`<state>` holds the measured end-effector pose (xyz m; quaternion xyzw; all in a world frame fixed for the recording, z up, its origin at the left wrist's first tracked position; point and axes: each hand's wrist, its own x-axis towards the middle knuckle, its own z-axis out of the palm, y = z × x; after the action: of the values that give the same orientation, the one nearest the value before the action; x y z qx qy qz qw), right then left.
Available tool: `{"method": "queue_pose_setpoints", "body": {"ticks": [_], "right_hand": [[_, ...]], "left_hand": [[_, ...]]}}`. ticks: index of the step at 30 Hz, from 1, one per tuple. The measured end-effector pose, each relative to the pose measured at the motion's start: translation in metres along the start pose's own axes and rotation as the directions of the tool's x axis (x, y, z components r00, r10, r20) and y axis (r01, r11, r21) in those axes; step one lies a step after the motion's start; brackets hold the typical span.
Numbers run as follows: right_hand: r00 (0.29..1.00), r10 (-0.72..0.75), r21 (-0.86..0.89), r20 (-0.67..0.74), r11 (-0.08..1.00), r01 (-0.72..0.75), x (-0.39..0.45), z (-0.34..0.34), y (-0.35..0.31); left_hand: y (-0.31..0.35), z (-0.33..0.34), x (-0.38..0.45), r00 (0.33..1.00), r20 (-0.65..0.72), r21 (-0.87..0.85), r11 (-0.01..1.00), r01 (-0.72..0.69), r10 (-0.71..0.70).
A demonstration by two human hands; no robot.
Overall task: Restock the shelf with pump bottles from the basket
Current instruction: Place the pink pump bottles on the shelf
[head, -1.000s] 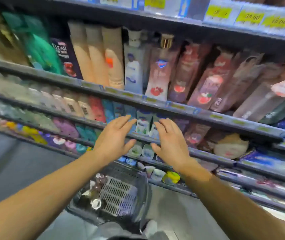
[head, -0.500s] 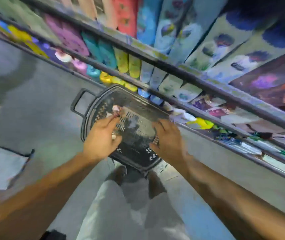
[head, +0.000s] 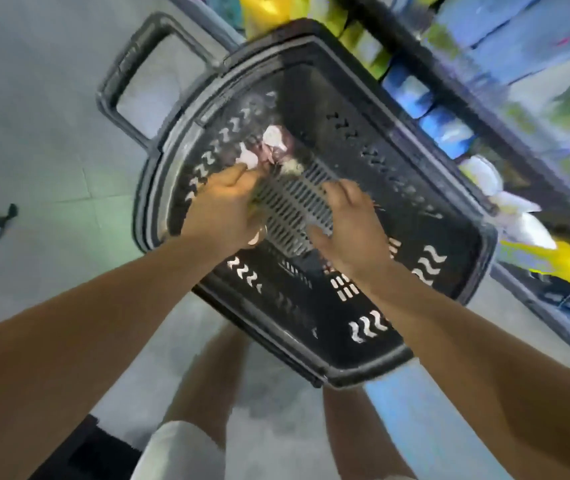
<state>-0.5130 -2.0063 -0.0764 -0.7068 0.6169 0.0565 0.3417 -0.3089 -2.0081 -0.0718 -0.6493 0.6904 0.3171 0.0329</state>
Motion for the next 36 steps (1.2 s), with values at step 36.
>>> {"method": "queue_pose_setpoints", "body": {"ticks": [36], "right_hand": [[0.970,0.013,0.187,-0.243,0.982,0.034,-0.056,-0.111,-0.007]], "left_hand": [[0.070,-0.107,0.001,0.987,-0.132,-0.103,0.989,-0.106,0.092]]}}
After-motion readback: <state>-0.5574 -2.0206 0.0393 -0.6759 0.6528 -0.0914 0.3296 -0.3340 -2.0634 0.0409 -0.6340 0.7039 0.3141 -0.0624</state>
